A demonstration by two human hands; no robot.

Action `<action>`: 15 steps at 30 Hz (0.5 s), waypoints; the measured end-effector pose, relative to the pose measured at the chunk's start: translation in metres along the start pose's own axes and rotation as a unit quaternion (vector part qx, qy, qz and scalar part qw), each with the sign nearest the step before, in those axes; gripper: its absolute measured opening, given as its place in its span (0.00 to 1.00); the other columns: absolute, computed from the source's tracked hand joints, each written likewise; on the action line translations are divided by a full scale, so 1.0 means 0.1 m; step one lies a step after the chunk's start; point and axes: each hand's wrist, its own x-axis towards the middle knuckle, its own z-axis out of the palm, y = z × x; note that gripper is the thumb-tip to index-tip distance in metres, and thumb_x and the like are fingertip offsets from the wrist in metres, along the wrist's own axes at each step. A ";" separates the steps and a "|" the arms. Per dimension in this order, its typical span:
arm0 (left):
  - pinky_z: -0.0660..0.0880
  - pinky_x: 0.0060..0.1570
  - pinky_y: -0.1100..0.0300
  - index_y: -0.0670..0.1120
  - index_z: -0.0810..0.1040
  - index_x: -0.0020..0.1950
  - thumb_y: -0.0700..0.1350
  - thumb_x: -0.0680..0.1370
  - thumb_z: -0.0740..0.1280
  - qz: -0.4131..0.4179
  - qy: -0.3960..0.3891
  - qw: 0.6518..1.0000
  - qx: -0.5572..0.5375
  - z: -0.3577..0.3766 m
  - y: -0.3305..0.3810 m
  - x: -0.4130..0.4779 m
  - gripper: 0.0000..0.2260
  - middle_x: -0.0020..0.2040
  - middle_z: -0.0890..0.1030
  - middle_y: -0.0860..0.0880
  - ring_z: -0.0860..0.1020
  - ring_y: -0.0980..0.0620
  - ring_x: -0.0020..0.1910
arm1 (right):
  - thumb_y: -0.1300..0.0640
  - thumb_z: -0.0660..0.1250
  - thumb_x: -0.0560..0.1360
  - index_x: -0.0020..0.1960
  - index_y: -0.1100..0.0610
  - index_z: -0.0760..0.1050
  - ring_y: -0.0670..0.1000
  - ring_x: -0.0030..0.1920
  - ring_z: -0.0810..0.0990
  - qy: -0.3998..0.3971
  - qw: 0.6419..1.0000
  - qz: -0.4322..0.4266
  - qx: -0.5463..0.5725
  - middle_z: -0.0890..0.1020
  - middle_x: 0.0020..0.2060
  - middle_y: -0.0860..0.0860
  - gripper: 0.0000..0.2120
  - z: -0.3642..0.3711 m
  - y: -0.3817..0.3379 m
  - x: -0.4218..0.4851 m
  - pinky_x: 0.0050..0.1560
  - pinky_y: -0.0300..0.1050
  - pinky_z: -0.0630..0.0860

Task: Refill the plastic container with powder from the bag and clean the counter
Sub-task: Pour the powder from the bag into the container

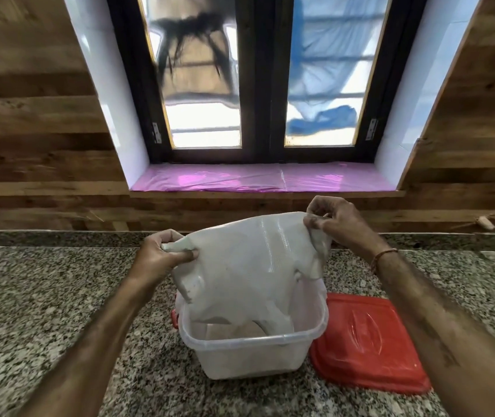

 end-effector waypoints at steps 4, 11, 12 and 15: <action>0.80 0.50 0.52 0.59 0.84 0.53 0.70 0.69 0.73 0.084 -0.026 0.939 0.333 0.12 0.33 0.06 0.20 0.50 0.86 0.61 0.83 0.56 0.50 | 0.53 0.73 0.77 0.43 0.52 0.80 0.52 0.47 0.82 -0.006 0.999 -0.010 0.046 0.85 0.43 0.48 0.06 0.05 -0.07 0.00 0.47 0.51 0.83; 0.69 0.42 0.59 0.55 0.84 0.43 0.52 0.75 0.75 0.151 0.036 0.913 0.377 0.92 0.55 0.25 0.03 0.39 0.81 0.57 0.82 0.52 0.46 | 0.54 0.75 0.74 0.43 0.57 0.81 0.46 0.39 0.80 -0.019 0.985 0.002 0.171 0.83 0.37 0.48 0.07 0.15 -0.16 -0.02 0.40 0.45 0.77; 0.70 0.41 0.59 0.55 0.83 0.40 0.49 0.75 0.75 0.142 0.030 0.924 0.355 0.92 0.49 0.30 0.05 0.37 0.81 0.57 0.82 0.51 0.45 | 0.54 0.76 0.74 0.44 0.57 0.82 0.47 0.39 0.80 -0.013 0.979 0.010 0.202 0.83 0.37 0.48 0.07 0.15 -0.15 -0.06 0.39 0.44 0.77; 0.75 0.42 0.55 0.53 0.80 0.37 0.44 0.76 0.72 0.128 0.010 0.959 0.255 0.81 0.31 0.48 0.09 0.35 0.82 0.56 0.81 0.51 0.40 | 0.52 0.74 0.75 0.59 0.60 0.80 0.51 0.48 0.84 -0.056 0.938 0.062 0.336 0.85 0.50 0.53 0.17 0.16 0.05 -0.22 0.47 0.48 0.83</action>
